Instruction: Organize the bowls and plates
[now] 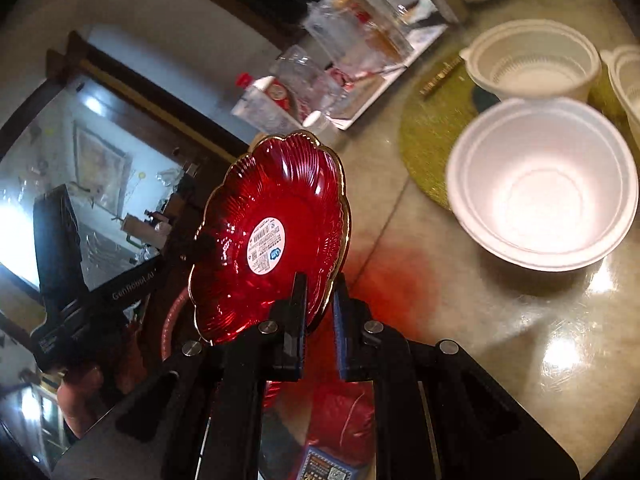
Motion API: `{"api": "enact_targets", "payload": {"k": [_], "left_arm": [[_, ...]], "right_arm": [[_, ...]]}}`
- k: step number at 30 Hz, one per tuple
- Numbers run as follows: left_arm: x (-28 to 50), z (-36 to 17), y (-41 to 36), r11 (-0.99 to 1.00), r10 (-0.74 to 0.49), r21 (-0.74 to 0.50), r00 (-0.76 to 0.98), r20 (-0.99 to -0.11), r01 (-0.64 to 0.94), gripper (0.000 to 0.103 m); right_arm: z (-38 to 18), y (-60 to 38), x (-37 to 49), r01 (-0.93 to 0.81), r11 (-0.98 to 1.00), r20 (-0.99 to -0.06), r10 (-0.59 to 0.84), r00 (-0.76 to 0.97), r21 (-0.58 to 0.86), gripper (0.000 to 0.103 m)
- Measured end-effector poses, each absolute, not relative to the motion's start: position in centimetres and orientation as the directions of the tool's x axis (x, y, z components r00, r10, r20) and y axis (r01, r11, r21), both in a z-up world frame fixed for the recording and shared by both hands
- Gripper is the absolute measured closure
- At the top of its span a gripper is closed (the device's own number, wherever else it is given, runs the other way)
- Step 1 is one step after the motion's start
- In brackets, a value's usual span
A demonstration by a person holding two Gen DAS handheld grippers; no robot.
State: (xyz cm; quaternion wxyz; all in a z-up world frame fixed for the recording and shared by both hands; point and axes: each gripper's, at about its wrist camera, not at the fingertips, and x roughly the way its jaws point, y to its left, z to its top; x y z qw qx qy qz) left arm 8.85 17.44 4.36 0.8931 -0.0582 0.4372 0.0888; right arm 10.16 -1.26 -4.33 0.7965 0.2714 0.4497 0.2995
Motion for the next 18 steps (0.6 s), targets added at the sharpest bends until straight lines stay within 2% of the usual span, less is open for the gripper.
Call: {"api": "enact_targets", "payload": {"k": [11,18], "left_arm": [[2.5,4.5,19.5,0.947,0.166,-0.075,0.677,-0.717,-0.312,0.090],[0.2,3.7,20.9,0.927,0.200,-0.090,0.681,-0.705,-0.364,0.090]], "right_arm": [[-1.9,2.2,8.7,-0.359,0.696,-0.551,0.715,0.431,0.622,0.091],[-1.7,4.3,7.8,-0.410,0.691,-0.555,0.723,0.412,0.596,0.091]]}}
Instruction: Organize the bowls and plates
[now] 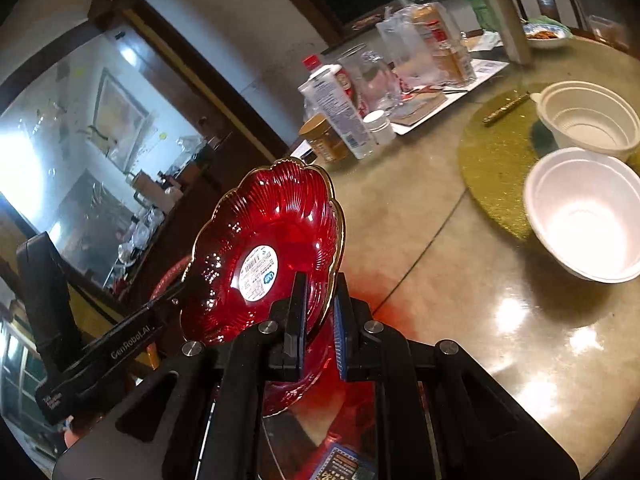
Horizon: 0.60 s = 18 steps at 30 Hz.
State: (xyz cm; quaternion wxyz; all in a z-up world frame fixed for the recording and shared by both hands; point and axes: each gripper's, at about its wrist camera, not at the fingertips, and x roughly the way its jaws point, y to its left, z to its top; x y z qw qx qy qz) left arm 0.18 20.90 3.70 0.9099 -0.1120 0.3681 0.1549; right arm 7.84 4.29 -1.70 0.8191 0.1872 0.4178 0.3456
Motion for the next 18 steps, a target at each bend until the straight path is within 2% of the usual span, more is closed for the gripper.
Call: {"api": "enact_targets", "payload": {"k": [18], "left_arm": [[-2.4,1.9,22.6,0.890,0.242,-0.110,0.662,-0.709,-0.443,0.090]], "right_arm": [[-2.8,7.4,8.0,-0.461,0.679,-0.578,0.732,0.360,0.572,0.091]]}}
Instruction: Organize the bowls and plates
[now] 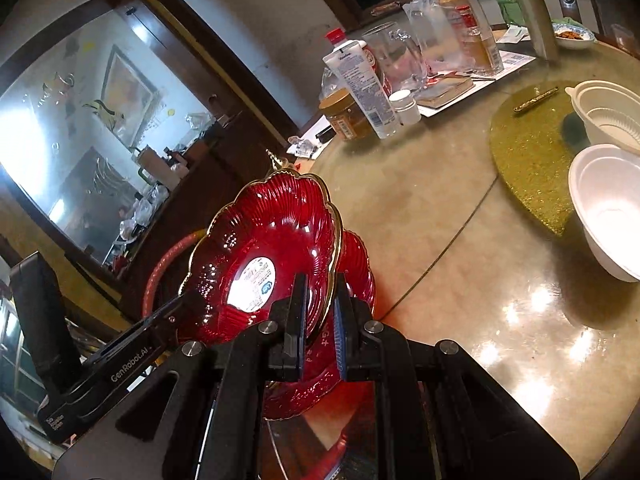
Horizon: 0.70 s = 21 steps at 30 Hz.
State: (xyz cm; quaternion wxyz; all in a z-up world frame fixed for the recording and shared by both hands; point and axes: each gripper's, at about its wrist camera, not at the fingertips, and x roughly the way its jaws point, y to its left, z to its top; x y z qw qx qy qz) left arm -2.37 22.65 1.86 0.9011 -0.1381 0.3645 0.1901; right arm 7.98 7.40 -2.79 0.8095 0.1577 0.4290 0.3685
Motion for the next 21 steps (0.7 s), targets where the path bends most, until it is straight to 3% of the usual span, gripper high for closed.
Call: {"api": "enact_targets", "payload": {"k": [21], "left_arm": [[-2.4,-0.3,24.0,0.867,0.256,-0.105,0.614,-0.746,-0.488,0.089]], "right_arm": [[-4.1,9.7,8.5,-0.489,0.691,-0.627,0.710,0.320,0.533,0.091]]}}
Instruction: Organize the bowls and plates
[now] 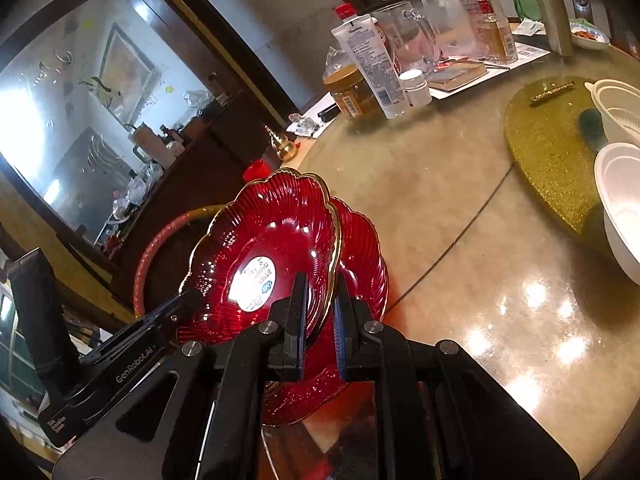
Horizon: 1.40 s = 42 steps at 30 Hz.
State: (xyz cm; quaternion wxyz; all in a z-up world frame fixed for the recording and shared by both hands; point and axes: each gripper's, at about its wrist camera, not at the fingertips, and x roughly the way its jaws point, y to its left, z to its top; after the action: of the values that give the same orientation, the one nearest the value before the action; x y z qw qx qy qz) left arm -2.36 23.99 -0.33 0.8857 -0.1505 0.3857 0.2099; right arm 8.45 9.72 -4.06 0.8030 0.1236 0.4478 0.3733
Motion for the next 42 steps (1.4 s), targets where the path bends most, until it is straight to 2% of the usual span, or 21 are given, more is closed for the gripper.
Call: {"api": "enact_targets", "payload": {"k": [42], "left_arm": [[-1.8,-2.6,24.4,0.854,0.293,-0.032,0.532,-0.794,-0.519,0.087]], "right_arm": [[-6.0,12.0,9.0,-0.495,0.740,-0.725,0.631,0.275,0.455,0.091]]}}
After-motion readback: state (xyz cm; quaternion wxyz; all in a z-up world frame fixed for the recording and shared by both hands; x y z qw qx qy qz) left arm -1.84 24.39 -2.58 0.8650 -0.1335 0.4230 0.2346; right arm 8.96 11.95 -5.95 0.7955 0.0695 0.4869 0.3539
